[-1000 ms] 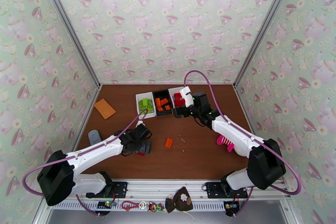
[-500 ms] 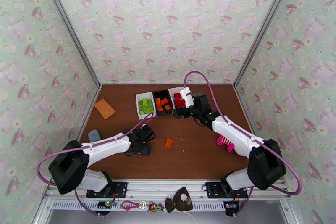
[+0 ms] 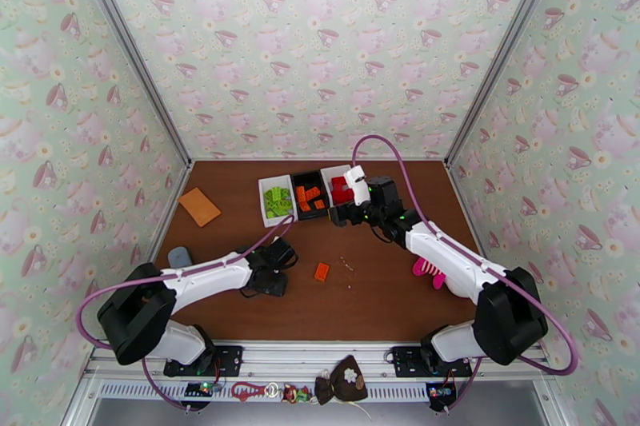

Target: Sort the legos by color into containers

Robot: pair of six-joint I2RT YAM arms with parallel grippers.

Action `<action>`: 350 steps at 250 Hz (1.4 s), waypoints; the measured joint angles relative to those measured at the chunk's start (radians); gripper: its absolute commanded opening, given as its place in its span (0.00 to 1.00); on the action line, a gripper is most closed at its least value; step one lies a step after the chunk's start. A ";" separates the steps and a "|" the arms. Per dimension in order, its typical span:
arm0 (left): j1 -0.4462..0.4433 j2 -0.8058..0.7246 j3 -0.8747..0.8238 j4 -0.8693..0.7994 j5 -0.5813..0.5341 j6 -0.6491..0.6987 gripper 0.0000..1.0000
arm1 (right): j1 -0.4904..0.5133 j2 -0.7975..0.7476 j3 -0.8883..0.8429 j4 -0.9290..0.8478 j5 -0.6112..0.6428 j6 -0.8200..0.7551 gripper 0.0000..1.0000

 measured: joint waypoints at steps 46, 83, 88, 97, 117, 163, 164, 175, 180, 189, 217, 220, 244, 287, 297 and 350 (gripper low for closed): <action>-0.006 -0.092 -0.027 0.121 -0.006 0.000 0.46 | 0.000 -0.039 -0.027 0.018 0.003 0.024 0.94; -0.008 -0.128 -0.028 0.296 -0.008 0.018 0.44 | 0.000 -0.084 -0.049 0.027 0.008 0.033 0.94; -0.008 -0.128 -0.028 0.322 -0.007 0.021 0.44 | 0.000 -0.092 -0.053 0.028 0.011 0.033 0.94; -0.009 -0.125 -0.028 0.364 -0.007 0.031 0.44 | 0.000 -0.106 -0.062 0.029 0.015 0.033 0.94; -0.009 -0.098 -0.014 0.449 -0.006 0.062 0.43 | 0.000 -0.141 -0.084 0.034 0.038 0.033 0.94; -0.009 0.075 0.152 0.577 -0.004 0.147 0.43 | 0.000 -0.220 -0.123 0.034 0.106 0.034 0.95; -0.009 0.079 0.157 0.579 -0.004 0.149 0.43 | 0.000 -0.222 -0.124 0.034 0.107 0.034 0.95; -0.008 0.127 0.210 0.599 -0.004 0.169 0.43 | 0.000 -0.243 -0.136 0.034 0.120 0.037 0.95; -0.008 0.149 0.237 0.607 -0.004 0.177 0.43 | 0.000 -0.253 -0.142 0.033 0.125 0.040 0.95; -0.006 0.185 0.279 0.622 -0.003 0.190 0.43 | 0.000 -0.270 -0.152 0.033 0.135 0.041 0.95; 0.006 0.282 0.385 0.666 0.004 0.222 0.42 | 0.000 -0.312 -0.182 0.029 0.148 0.040 0.95; 0.007 0.293 0.397 0.667 0.006 0.226 0.42 | 0.000 -0.315 -0.184 0.029 0.150 0.040 0.95; 0.024 0.371 0.481 0.681 0.024 0.238 0.43 | 0.000 -0.335 -0.195 0.015 0.153 0.033 0.95; 0.066 0.524 0.651 0.692 0.071 0.256 0.42 | 0.000 -0.342 -0.196 0.000 0.121 0.012 0.95; 0.075 0.560 0.694 0.689 0.076 0.262 0.42 | 0.000 -0.342 -0.196 -0.001 0.109 0.009 0.95; 0.123 0.754 0.959 0.631 0.101 0.280 0.42 | 0.000 -0.343 -0.198 -0.002 0.089 0.002 0.95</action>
